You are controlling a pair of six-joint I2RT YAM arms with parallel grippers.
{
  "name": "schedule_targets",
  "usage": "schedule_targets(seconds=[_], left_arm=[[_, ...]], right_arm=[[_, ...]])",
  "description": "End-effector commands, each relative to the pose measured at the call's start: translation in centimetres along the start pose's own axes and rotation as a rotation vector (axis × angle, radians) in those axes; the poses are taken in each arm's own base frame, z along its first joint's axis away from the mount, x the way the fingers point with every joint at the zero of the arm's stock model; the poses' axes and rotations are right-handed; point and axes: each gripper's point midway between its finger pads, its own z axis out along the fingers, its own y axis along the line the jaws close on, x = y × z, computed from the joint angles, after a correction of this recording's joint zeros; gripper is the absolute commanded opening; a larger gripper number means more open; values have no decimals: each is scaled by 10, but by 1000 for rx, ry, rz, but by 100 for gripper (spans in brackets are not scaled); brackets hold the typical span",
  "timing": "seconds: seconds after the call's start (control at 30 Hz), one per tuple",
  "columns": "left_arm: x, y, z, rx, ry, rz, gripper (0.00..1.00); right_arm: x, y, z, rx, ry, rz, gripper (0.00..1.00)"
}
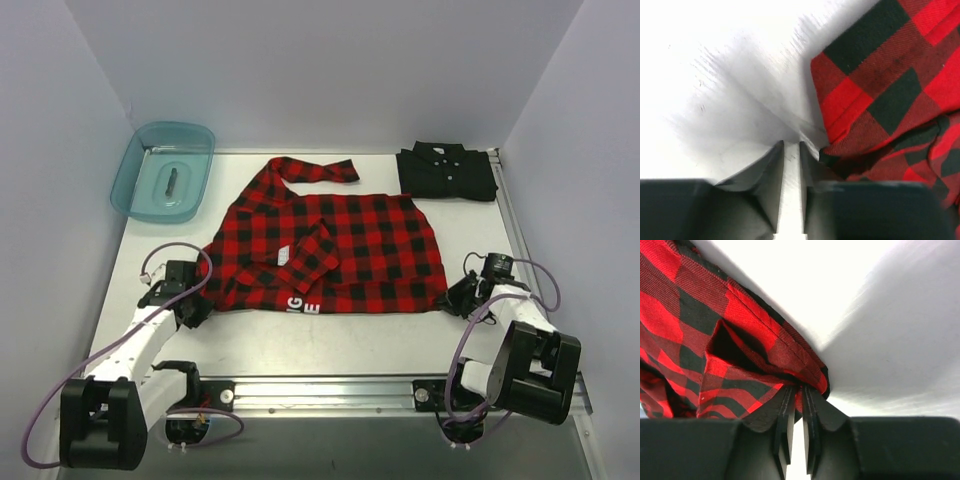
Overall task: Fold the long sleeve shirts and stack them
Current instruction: Fold the shirt
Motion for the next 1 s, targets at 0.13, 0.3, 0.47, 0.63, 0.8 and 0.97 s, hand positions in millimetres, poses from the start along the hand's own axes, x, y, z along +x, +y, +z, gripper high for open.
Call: schedule_targets(seconds=[0.13,0.3,0.47,0.63,0.8,0.97], left_arm=[[-20,-42,-48,217,-28,88,67],[-27,-61,-61,236,-49,246,74],[-26,-74,-62,234,-26,374,74],[-26,-82,-49,188,-5,484,73],[-25,-93,-32,172,28,560,65],[-17,-103,-20,173,71,591,56]], right_arm=[[9,-14,-16,81,-10,-111,27],[5,-10,-25,110,-55,-190,32],[0,-5,-33,121,-78,-238,32],[-1,-6,-32,135,-77,-259,32],[0,-12,-27,157,-67,-258,32],[0,-13,-24,164,-64,-261,31]])
